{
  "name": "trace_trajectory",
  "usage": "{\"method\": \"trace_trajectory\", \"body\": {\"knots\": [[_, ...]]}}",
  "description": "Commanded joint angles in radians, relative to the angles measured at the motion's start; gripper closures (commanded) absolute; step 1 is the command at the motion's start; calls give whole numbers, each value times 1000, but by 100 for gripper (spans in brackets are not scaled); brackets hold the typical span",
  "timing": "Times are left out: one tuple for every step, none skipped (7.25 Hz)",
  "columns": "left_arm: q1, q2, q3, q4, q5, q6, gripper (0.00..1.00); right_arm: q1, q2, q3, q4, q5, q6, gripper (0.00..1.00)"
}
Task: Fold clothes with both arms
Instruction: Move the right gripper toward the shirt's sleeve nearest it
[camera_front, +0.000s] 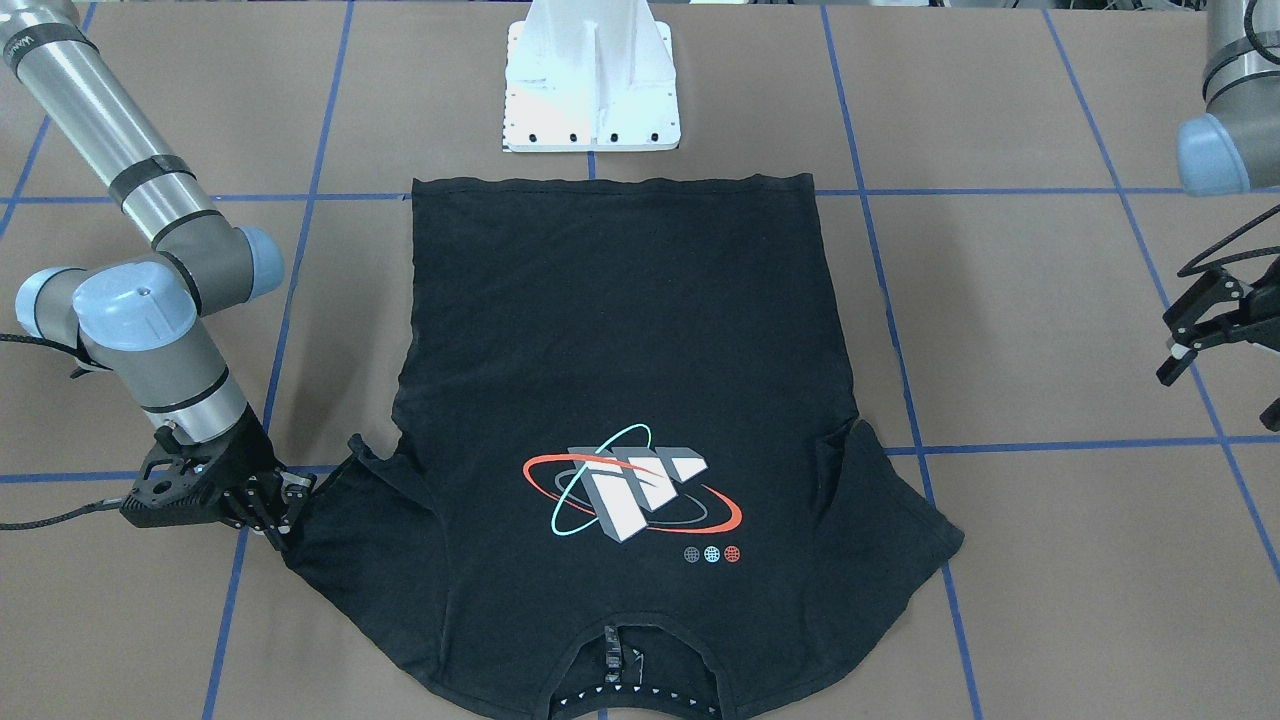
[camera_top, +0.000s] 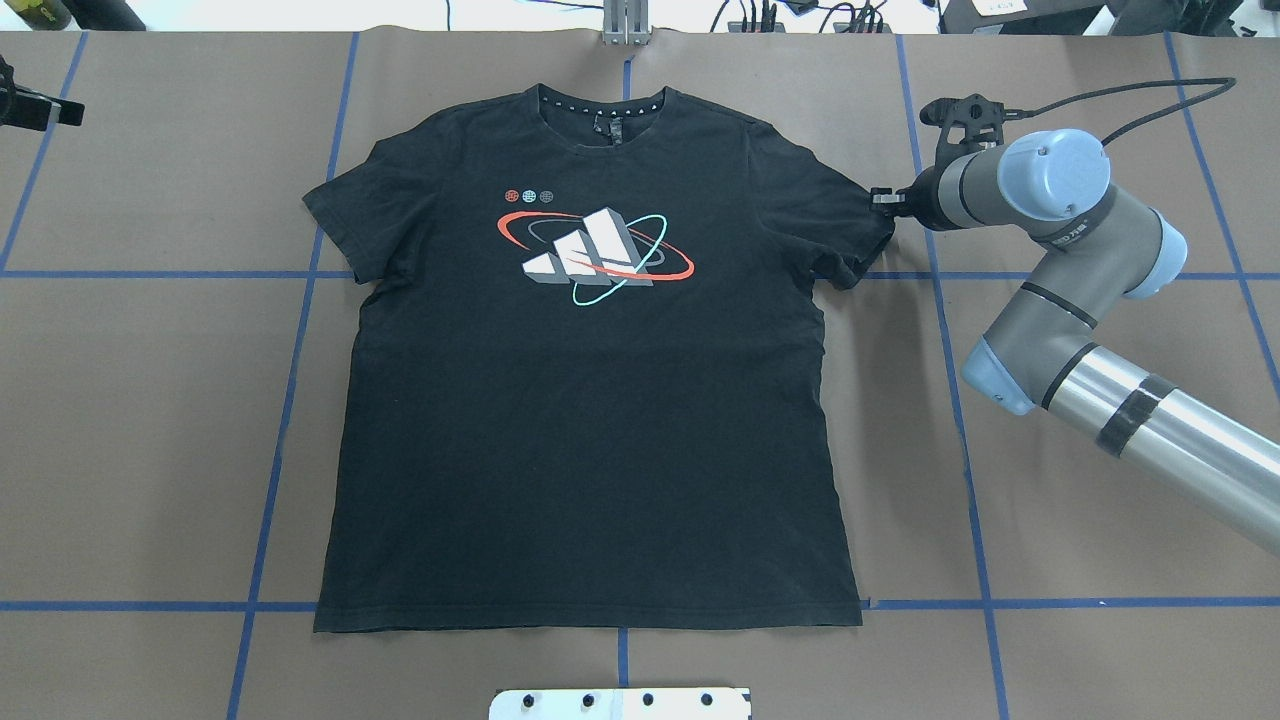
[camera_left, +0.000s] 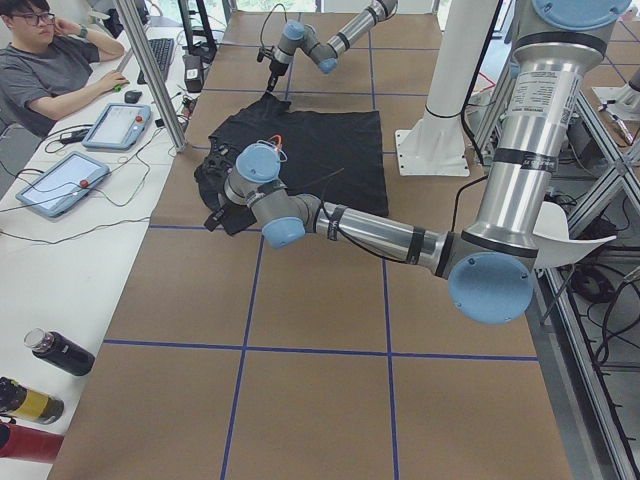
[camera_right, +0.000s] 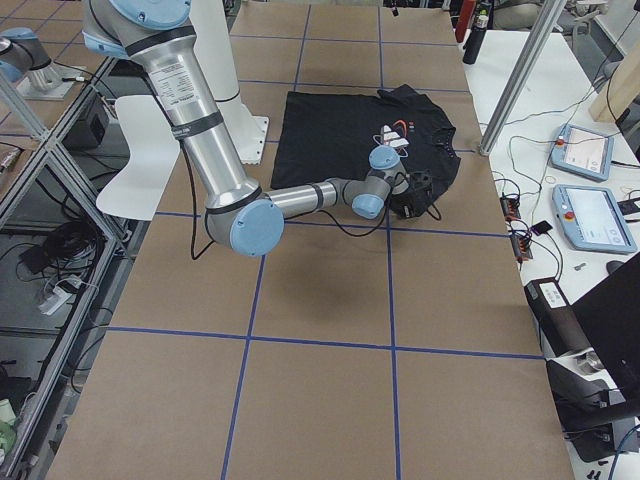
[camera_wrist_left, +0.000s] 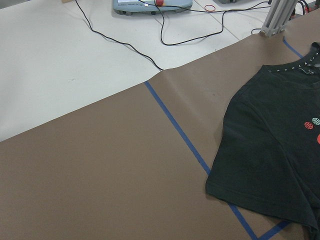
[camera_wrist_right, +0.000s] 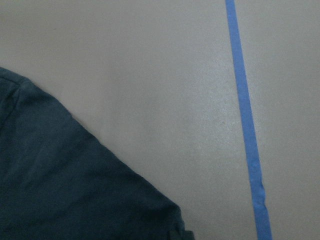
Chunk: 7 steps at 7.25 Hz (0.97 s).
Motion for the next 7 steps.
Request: {"method": "trace_trajectory", "body": {"knots": [[0,0,-1,-2,0,-2,0,16,3,33,-8,3,3,100],[0,0,-1,-2,0,-2,0,16,29,43,-36,3,26,100],[0,0,-1,-2,-2,-2,0,13,86,66,-142,-2,87,100],[0,0,-1,-2,-2,-2,0,7,150,80,-251,-10,124,100],[0,0,-3,-2,-2,-2,0,-5,201,76,-304,-32,165,100],[0,0,-3,-2,-2,-2,0,-32,264,60,-357,-78,229,100],[0,0,-3,-2,-2,-2,0,-65,334,13,-393,-120,280,100]]}}
